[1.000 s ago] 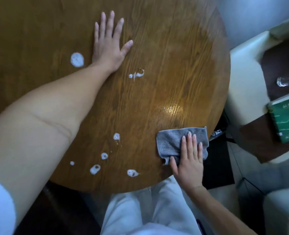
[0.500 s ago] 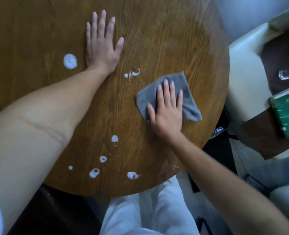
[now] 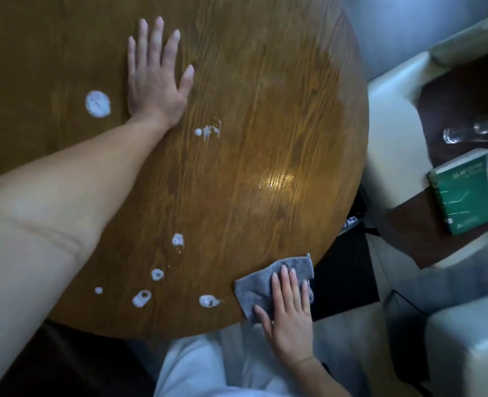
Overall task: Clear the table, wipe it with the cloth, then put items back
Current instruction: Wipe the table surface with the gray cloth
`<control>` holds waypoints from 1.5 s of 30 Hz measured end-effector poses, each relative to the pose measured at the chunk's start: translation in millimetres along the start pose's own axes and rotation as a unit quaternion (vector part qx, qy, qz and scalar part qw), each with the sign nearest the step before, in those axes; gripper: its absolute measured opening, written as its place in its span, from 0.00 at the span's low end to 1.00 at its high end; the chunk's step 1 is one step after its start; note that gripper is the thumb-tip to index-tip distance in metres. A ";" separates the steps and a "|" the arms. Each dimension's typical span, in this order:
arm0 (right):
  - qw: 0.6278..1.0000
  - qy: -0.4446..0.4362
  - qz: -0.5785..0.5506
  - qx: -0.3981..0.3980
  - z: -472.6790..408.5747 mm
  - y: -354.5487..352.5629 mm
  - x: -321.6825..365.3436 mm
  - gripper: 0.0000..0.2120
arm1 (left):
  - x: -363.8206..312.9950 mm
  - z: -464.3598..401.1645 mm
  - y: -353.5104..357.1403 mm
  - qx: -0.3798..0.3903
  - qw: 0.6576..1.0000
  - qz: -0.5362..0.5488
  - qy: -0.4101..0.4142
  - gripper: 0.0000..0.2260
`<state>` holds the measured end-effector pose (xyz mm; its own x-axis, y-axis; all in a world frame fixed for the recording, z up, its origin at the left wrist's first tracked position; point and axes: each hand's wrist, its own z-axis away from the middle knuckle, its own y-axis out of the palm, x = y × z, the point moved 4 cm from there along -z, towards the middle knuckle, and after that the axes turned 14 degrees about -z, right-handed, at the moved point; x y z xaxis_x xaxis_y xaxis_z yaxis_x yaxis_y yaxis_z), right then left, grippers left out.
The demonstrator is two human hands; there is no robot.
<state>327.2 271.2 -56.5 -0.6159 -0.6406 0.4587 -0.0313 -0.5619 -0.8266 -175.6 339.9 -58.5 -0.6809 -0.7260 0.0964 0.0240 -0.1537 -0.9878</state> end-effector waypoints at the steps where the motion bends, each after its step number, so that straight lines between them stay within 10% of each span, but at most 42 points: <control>1: 1.000 0.002 0.001 -0.008 -2.1 -0.6 -2.4 0.37 | -1.8 1.2 -1.8 -0.002 1.000 -0.003 -0.001 0.29; 15: 0.994 0.040 -0.008 -0.101 -86.6 -29.1 -1.9 0.41 | -0.1 1.3 -1.8 0.002 1.000 -0.006 0.003 0.30; 33: 0.983 -0.163 0.069 -0.041 -345.2 -68.0 73.2 0.40 | 3.1 -4.1 1.5 0.014 1.000 -0.001 0.013 0.29; 45: 0.978 -0.202 0.028 0.048 -214.9 -15.0 101.7 0.35 | 71.0 -70.4 -8.5 0.059 0.997 -0.039 0.040 0.33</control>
<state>95.8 326.9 -67.5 -0.2526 -0.8152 0.5212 0.0800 -0.5544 -0.8284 -275.7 336.8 -51.9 -0.7397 -0.6541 0.1582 0.0509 -0.2889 -0.9560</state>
